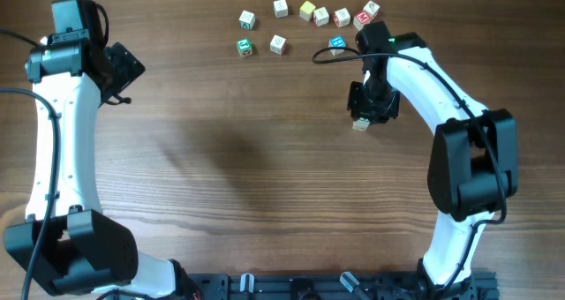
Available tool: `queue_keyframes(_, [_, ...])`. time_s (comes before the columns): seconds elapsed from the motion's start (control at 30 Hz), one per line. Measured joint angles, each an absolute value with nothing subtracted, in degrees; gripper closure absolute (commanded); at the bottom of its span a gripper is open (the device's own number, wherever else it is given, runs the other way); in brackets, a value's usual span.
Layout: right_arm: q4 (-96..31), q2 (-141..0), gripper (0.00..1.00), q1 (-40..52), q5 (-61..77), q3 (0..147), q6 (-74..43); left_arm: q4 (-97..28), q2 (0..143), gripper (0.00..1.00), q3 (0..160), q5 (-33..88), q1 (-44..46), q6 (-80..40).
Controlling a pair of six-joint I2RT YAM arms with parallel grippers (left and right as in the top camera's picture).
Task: Form a tower
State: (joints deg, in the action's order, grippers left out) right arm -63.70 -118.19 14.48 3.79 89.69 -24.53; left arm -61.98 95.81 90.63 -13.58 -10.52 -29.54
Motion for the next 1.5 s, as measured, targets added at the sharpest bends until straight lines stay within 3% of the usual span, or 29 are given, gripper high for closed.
queue_keyframes(0.3, [-63.24, -118.19, 0.54, 14.48, 3.81, 89.69, -24.34, -61.98, 95.81, 0.0, 90.63, -13.58, -10.52, -29.54])
queue_keyframes(1.5, [-63.83, -118.19, 0.56, 14.48, 5.15, 89.69, -27.88, -61.98, 95.81, 0.0, 90.63, -13.58, -10.52, -29.54])
